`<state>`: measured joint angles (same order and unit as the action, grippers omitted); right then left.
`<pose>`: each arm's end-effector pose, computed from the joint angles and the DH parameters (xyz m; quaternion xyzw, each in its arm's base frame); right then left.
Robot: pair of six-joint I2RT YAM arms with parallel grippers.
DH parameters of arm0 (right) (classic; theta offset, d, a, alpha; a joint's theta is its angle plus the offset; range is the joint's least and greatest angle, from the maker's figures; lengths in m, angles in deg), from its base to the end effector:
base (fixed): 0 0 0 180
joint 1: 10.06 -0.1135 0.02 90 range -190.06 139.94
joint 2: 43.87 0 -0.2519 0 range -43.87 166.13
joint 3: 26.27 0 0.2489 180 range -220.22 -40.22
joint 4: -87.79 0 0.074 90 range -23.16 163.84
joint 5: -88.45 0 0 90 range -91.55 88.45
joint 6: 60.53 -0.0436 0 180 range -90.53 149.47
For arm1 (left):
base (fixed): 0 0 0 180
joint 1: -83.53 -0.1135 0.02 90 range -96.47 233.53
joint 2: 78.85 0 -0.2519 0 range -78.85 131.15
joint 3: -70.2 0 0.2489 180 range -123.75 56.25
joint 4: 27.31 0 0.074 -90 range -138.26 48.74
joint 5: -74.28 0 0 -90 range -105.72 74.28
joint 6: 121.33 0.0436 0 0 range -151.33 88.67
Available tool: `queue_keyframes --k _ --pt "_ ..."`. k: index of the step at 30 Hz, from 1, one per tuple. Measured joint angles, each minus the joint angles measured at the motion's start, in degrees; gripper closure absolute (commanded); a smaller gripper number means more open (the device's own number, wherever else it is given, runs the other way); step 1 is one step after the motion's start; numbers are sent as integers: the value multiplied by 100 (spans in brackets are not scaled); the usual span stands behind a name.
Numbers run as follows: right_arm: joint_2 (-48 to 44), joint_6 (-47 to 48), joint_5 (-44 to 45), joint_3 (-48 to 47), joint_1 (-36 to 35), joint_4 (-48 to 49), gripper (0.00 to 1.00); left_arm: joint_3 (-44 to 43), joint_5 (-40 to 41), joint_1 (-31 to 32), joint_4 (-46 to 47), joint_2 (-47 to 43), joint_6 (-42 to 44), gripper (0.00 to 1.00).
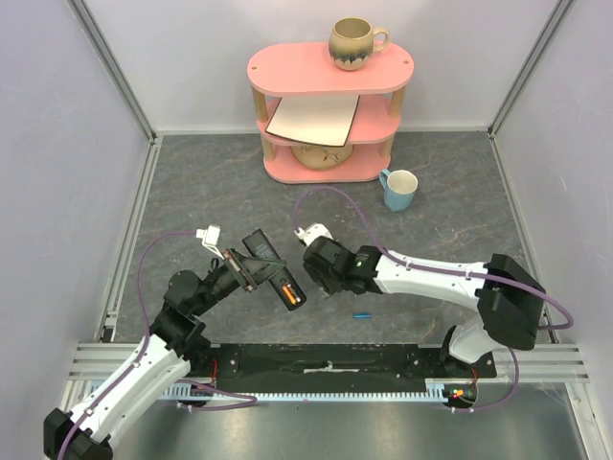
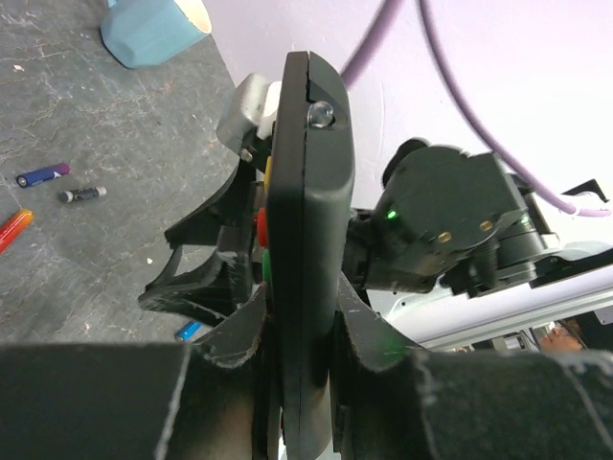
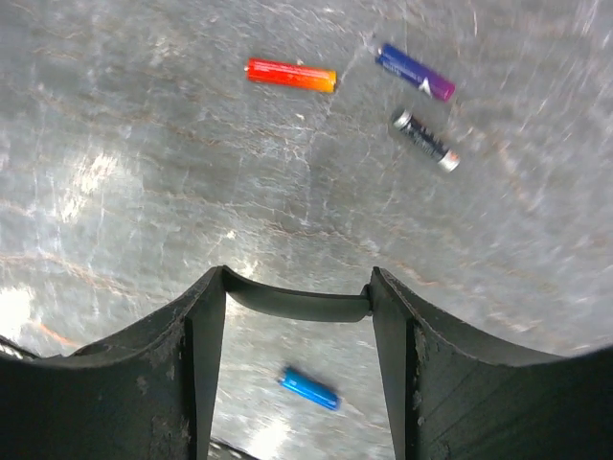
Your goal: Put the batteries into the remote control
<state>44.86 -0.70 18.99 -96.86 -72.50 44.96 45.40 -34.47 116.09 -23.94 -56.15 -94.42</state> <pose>0.1555 0.2648 0.1874 -0.2218 0.9275 0.0591 0.2952 0.1198 -0.0931 0.2308 -0.0584 0.6719 -0.6147 0.4090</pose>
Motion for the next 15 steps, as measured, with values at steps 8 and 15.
queue_keyframes --k 8,15 --pt "188 2459 -59 -439 42 -699 68 243 -55 2 186 -35 -2 98" --pt "804 3091 -271 -415 348 -988 61 267 -85 4 179 -356 -2 98"
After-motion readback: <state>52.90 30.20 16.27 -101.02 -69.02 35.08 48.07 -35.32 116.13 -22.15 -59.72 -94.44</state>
